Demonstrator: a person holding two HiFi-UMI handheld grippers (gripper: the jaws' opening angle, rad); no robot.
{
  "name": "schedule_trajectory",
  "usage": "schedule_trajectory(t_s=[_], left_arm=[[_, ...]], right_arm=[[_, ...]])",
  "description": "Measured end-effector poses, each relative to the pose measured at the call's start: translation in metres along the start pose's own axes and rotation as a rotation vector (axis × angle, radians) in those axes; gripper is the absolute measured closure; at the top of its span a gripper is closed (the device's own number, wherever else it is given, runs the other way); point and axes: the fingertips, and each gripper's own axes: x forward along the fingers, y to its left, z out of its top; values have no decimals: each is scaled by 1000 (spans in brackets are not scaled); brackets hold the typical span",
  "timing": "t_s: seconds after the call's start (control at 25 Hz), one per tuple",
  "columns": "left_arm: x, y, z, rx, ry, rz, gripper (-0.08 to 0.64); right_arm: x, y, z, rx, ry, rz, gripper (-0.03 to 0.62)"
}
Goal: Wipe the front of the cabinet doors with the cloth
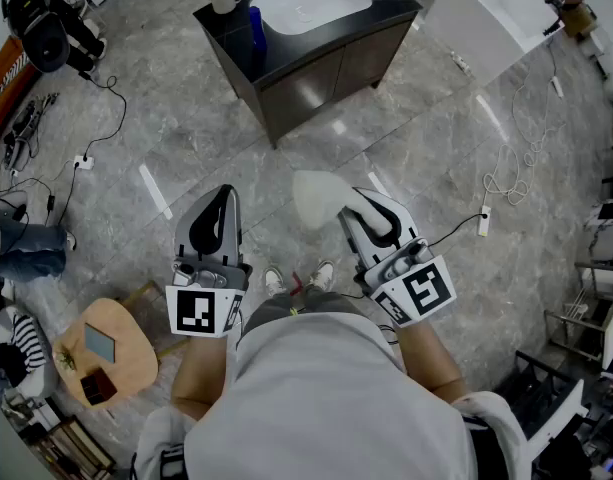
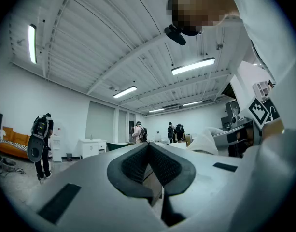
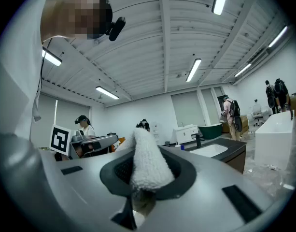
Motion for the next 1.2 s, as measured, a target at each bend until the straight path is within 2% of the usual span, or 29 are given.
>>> schedule_trajectory(t_s=[0.32,0.52,0.68,0.96,1.2], left_arm=[[22,-26,-1,23,13,19,542],[32,-37,-3,56,27,45,543],[43,-40,-16,44,44,50,543],[83,-23,-37,-8,29,35,543],[141,20,-49,-35,13,21,543]], right_arm=[[-17,-26,-2,49,-29,50,522],[-29,-45,-8,37,-33,79,522],[-28,-59,-18,52,-12,81,522],[3,-78,-27,45,34,82,522],[66,-115,-17,39,62,69,522]])
